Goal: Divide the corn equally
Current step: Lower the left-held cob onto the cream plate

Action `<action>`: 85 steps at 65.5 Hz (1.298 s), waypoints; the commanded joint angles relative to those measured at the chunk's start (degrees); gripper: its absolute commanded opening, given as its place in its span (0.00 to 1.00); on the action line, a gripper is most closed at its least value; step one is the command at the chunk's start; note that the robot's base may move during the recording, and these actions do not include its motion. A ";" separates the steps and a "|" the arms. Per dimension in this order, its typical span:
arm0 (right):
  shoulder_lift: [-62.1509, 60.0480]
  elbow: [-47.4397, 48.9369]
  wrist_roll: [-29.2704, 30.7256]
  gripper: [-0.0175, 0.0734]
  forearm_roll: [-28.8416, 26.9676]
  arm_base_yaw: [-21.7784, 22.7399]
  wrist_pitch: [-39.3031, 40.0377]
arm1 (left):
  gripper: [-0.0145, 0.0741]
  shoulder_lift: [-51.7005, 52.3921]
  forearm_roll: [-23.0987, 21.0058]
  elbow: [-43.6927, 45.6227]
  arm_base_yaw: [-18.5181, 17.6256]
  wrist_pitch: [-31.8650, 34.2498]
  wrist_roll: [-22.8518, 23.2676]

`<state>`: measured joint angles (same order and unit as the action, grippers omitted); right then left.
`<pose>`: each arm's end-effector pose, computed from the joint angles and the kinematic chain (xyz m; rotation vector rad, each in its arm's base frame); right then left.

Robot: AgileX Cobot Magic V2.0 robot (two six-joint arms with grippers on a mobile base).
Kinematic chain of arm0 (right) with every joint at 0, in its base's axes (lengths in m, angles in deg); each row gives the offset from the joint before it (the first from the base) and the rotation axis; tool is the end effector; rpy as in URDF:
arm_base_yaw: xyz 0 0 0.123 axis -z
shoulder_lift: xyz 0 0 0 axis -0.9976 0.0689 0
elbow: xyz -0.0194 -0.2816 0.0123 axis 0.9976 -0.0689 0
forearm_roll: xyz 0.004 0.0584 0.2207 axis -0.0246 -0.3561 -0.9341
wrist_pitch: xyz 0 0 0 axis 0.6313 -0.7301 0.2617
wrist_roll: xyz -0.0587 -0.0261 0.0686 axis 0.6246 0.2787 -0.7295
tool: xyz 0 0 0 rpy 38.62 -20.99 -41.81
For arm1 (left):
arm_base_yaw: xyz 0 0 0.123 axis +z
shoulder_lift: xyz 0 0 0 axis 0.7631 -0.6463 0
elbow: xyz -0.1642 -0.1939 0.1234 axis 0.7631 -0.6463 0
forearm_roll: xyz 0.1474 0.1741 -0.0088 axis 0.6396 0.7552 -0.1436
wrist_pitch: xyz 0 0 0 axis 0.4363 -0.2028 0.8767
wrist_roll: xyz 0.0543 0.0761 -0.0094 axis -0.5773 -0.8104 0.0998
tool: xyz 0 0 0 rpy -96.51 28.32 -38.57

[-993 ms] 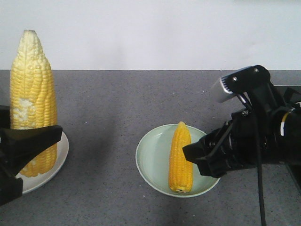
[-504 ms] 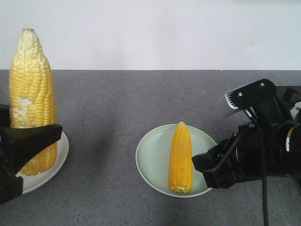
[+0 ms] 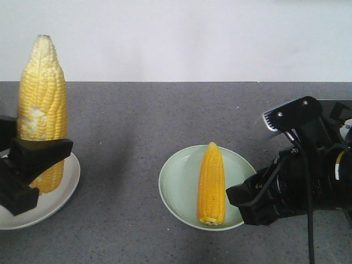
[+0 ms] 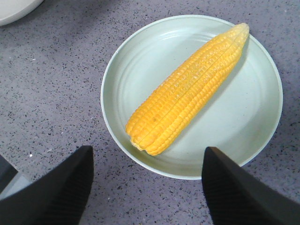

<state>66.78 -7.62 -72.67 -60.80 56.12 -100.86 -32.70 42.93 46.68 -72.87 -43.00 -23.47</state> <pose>0.1550 0.1075 0.3193 -0.6832 2.3801 0.4458 0.1357 -0.0787 0.3642 0.6863 1.9942 -0.3721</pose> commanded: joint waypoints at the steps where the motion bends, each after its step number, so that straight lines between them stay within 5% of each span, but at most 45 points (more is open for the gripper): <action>1: -1.07 1.45 0.12 0.71 -0.26 -0.15 2.58 | 0.43 -3.43 5.01 5.22 1.28 -1.13 4.74; 22: -1.07 1.45 0.12 0.71 -0.25 -0.15 2.39 | 0.43 -16.58 17.25 13.26 8.26 -15.07 15.66; 49: -1.07 1.45 0.12 0.71 -0.25 -0.15 2.39 | 0.44 -27.96 17.45 14.05 18.11 -16.29 15.87; 85: -1.07 1.45 0.12 0.71 -0.25 -0.15 2.38 | 0.44 -36.28 18.14 13.99 18.59 -15.65 15.87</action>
<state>66.78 -7.62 -72.67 -60.80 56.12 -101.05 -70.02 60.85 58.61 -54.31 -60.35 -8.06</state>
